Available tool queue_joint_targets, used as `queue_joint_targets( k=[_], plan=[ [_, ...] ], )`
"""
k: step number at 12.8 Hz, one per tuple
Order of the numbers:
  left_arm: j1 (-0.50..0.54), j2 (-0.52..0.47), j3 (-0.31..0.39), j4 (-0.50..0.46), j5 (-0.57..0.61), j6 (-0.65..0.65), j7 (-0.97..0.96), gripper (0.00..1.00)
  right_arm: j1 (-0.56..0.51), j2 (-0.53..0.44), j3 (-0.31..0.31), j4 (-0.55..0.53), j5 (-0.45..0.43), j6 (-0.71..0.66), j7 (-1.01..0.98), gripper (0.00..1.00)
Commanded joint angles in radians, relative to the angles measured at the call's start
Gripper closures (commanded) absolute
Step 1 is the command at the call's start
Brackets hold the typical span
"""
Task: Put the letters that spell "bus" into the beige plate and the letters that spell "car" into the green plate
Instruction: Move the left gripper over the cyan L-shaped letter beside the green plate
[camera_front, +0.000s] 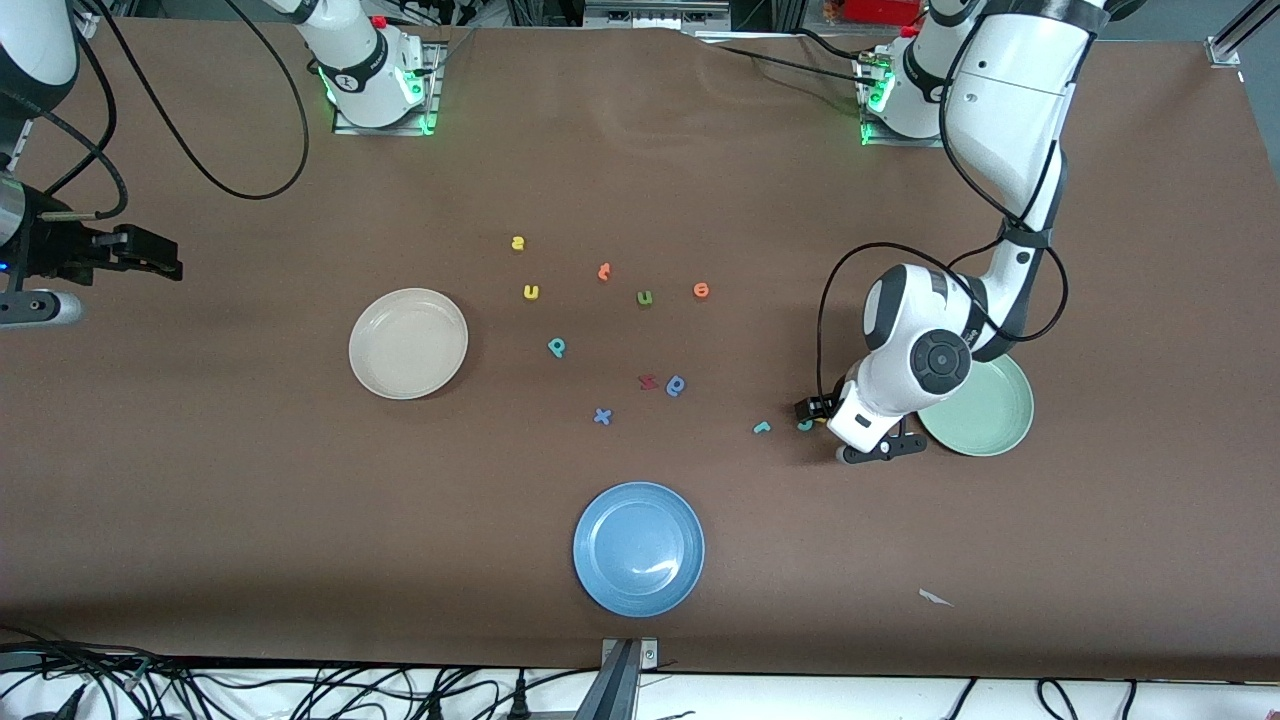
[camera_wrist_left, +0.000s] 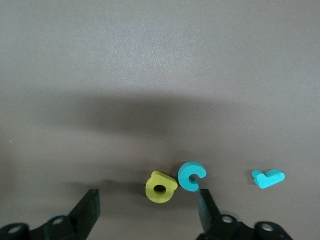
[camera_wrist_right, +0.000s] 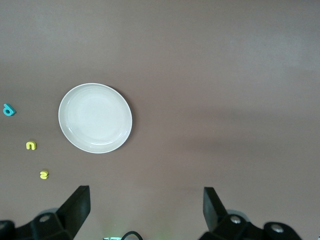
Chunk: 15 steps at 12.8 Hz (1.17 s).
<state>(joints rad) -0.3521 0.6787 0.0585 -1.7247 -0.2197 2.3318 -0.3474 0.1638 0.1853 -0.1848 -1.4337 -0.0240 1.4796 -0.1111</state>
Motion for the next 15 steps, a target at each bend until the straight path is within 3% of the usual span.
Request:
queue_joint_targets(
  k=[1,6,11,15],
  plan=[
    [-0.001,0.004,-0.009,-0.004,-0.023,0.000,0.034,0.14,-0.007,-0.010,0.004,-0.001,0.015,-0.009,0.008,0.00],
    [-0.024,0.004,-0.009,0.010,-0.026,0.011,0.019,0.17,-0.007,-0.010,0.004,0.001,0.015,-0.004,0.007,0.00],
    [-0.062,0.015,-0.017,0.062,-0.029,0.012,-0.119,0.17,-0.001,-0.010,0.005,0.007,0.016,-0.001,0.011,0.00],
    [-0.128,0.111,-0.017,0.201,-0.029,0.012,-0.249,0.17,0.000,-0.010,0.005,0.012,0.016,-0.007,0.014,0.00]
  ],
)
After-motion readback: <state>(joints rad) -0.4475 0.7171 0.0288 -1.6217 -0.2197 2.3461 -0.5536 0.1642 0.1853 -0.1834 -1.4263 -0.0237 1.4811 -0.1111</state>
